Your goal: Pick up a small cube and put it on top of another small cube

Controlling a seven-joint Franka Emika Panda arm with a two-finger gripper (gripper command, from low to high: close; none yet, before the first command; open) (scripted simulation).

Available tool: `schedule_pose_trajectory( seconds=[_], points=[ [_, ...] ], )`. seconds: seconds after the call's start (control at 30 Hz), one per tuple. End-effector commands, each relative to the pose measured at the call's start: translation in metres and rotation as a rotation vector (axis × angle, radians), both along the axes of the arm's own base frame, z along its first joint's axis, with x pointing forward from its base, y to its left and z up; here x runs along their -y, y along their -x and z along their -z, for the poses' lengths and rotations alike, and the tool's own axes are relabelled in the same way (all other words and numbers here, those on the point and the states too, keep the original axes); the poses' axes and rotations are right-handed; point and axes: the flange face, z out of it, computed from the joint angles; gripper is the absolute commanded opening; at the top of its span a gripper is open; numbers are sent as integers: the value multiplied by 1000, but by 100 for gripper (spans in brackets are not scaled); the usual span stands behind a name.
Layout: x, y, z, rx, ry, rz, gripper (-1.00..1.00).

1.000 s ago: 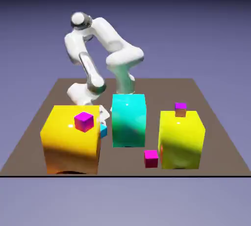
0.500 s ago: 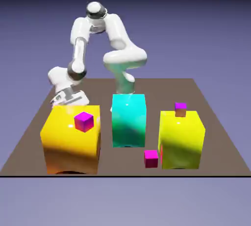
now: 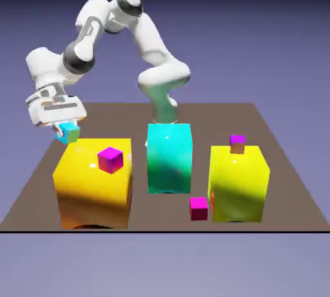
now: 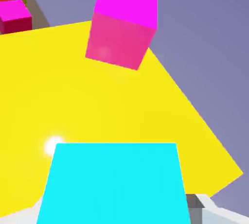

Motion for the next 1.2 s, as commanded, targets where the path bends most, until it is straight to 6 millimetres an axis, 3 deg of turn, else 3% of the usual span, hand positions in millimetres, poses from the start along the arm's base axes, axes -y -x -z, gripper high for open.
schedule_pose_trajectory(
  seconds=[0.0, 0.2, 0.37, 0.63, 0.9, 1.03, 1.1, 1.17],
  points=[
    [-14, -14, -5, 13, -3, -33, -100],
    [-114, -84, -36, 87, -26, -236, -100],
    [-208, -122, -57, 141, -60, -401, -100],
    [-260, -121, 40, -1, -162, -472, -100],
    [-310, -98, 131, -159, -223, -530, -100],
    [-325, -79, 173, -245, -238, -543, -100],
    [-325, -77, 177, -254, -239, -541, -100],
    [-340, -78, 199, -250, -241, -540, -100]
  ],
)
